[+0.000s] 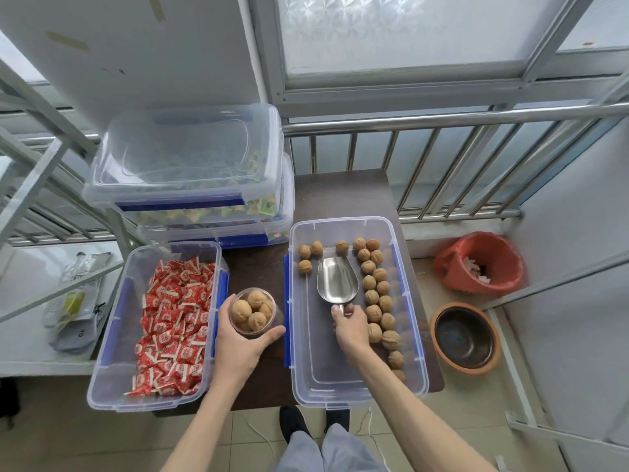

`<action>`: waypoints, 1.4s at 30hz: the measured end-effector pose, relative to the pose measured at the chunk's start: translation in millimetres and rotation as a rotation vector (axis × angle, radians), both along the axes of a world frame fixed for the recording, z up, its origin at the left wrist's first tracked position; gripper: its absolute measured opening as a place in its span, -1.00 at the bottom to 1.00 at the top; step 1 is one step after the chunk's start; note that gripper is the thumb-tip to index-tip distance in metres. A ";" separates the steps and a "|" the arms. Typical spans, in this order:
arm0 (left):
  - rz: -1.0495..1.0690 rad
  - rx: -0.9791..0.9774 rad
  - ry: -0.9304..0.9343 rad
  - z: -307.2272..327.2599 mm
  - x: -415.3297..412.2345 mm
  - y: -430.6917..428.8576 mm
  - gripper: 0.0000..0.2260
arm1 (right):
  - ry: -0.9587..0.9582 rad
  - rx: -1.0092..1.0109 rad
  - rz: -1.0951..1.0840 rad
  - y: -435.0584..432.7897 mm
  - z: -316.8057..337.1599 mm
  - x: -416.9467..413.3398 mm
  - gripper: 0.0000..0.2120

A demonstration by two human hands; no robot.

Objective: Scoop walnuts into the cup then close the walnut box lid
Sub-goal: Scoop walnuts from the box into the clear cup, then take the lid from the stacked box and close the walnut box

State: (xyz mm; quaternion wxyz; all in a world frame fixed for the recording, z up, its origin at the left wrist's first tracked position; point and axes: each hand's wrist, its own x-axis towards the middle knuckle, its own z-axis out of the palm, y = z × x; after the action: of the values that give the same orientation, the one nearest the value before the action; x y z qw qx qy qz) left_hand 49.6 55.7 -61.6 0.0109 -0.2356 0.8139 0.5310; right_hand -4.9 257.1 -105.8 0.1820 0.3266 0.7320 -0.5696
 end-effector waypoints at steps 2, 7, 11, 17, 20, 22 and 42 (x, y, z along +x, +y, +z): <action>-0.015 -0.007 0.011 4.4 2.4 -1.9 0.02 | -0.056 0.015 0.068 0.4 4.9 -3.5 -0.72; -0.023 0.021 0.105 30.9 9.5 -6.8 0.03 | -0.093 0.228 0.128 -1.3 39.0 -8.8 -0.47; 0.074 -0.028 0.295 64.9 -9.9 -38.3 -0.24 | 0.207 0.203 0.113 -15.4 88.8 -35.2 -0.63; 0.360 -0.273 0.351 134.3 -126.7 -127.8 -0.32 | 0.481 0.048 0.257 -70.5 163.9 -128.3 -0.62; 0.386 -0.347 0.169 146.5 -169.6 -172.2 -0.26 | 0.509 0.082 0.306 -104.8 182.2 -177.4 -0.55; 0.373 -0.315 0.033 148.2 -183.9 -189.9 -0.23 | 0.488 0.147 0.345 -123.7 181.0 -204.4 -0.52; 0.412 -0.033 0.003 163.3 -204.5 -203.7 -0.24 | 0.312 0.177 0.192 -142.2 180.5 -235.8 -0.26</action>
State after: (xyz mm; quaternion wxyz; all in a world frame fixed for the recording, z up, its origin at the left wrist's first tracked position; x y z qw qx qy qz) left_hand -154.9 -148.0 101.7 -0.1033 -0.3964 0.7571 0.5089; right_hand -240.7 114.9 74.7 0.0907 0.1778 0.8262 -0.5268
